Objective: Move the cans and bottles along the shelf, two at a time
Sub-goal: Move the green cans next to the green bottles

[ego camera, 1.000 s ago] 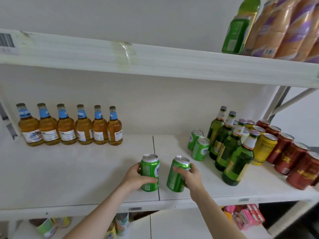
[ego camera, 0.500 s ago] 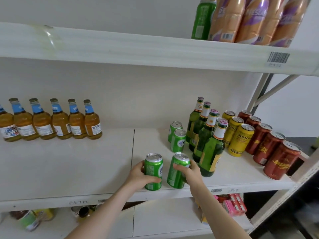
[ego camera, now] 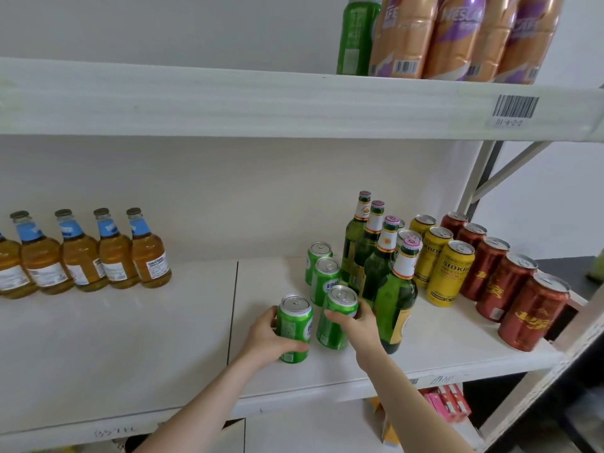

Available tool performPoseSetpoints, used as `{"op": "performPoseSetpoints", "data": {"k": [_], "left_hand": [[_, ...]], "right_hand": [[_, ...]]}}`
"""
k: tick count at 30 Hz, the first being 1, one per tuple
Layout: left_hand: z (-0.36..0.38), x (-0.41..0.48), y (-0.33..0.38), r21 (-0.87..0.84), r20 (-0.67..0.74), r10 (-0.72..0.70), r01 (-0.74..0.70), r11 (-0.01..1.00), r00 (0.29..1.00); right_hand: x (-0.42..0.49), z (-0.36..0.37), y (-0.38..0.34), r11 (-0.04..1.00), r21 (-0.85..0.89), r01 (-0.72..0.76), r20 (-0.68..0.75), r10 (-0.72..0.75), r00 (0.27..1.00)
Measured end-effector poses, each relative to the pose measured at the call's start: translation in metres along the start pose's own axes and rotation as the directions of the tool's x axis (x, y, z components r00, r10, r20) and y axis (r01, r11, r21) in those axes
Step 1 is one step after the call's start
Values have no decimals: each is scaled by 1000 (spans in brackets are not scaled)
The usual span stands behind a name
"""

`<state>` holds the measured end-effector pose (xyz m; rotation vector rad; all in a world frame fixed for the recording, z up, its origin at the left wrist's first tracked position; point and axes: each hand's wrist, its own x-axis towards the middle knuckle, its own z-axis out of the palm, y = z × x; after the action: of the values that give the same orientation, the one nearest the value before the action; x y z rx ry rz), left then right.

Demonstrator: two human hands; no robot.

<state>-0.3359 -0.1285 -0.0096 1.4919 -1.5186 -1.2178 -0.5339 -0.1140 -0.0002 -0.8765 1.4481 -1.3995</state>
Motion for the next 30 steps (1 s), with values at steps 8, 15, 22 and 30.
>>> {"op": "performPoseSetpoints", "data": {"k": [8,15,22,30], "left_hand": [[7,9,-6,-24,-76,3,-4,1000,997],[5,12,-14,-40,-100,13,-17,999,995],[5,14,-26,-70,-100,19,-26,997,995],[-8,17,-53,-154,-38,10,-16,988,999]], "right_hand": [[25,10,0,995,-94,27,5,-27,1000],[39,14,5,991,-132,17,2,-16,1000],[42,14,8,989,-147,27,-15,-30,999],[13,0,18,999,-23,43,-64,-45,997]]}}
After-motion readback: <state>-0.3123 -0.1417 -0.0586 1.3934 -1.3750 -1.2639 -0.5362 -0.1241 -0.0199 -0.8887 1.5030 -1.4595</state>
